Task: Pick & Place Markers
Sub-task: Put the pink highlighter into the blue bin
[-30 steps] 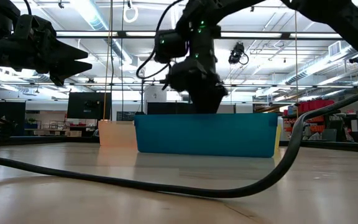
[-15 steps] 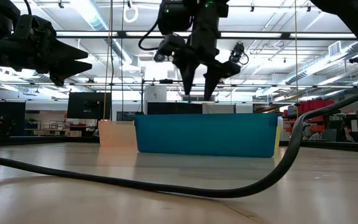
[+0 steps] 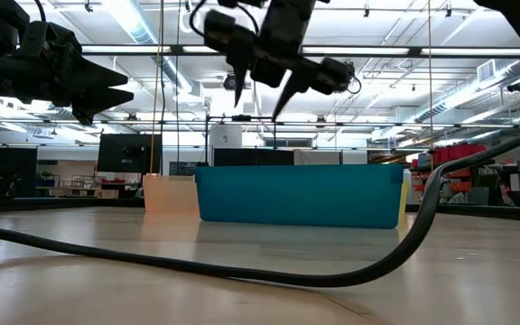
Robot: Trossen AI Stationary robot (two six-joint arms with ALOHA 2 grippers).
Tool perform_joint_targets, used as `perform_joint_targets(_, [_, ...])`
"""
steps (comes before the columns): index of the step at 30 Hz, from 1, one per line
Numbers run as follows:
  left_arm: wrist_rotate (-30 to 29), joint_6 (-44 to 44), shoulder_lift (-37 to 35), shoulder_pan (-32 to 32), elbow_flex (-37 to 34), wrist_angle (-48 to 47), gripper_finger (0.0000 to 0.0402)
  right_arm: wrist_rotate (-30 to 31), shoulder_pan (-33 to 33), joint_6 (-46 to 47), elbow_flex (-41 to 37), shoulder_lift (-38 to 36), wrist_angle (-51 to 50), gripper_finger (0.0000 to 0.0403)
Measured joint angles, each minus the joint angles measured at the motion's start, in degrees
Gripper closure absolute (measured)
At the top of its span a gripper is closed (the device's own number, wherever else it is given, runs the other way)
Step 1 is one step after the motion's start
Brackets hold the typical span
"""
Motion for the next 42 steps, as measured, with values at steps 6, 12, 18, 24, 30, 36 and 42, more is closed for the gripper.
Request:
perform_joint_targets(6, [0.0,-0.02,0.02,0.0,0.0,0.0,0.0179,0.0,1.96,3.06,0.0,0.0,2.23,0.0184])
perform_joint_targets(12, [0.0,0.0,0.02,0.0,-0.01,0.0,0.0179,0.02,2.07,3.07,0.0,0.02,1.97,0.0184])
perform_joint_targets(18, [0.0,-0.02,0.02,0.01,0.0,0.0,0.0179,-0.03,3.77,6.34,-0.63,0.02,0.85,0.0184])
perform_joint_targets(24, [0.0,0.01,0.0,0.0,0.0,-0.01,0.0179,-1.87,6.17,9.33,-2.34,0.11,-0.56,0.0184])
perform_joint_targets(30, [0.0,-0.03,0.02,-0.01,0.0,-0.02,0.0179,-2.53,8.99,13.39,-2.45,0.11,-0.22,0.0184])
perform_joint_targets(36, [0.0,0.0,0.01,0.0,0.0,-0.02,0.0179,-3.06,13.49,19.43,-2.45,0.11,0.41,0.0184])
perform_joint_targets(42, [0.0,-0.04,0.0,-0.01,0.0,-0.02,0.0179,-3.06,18.16,26.24,-2.45,0.11,0.52,0.0184])
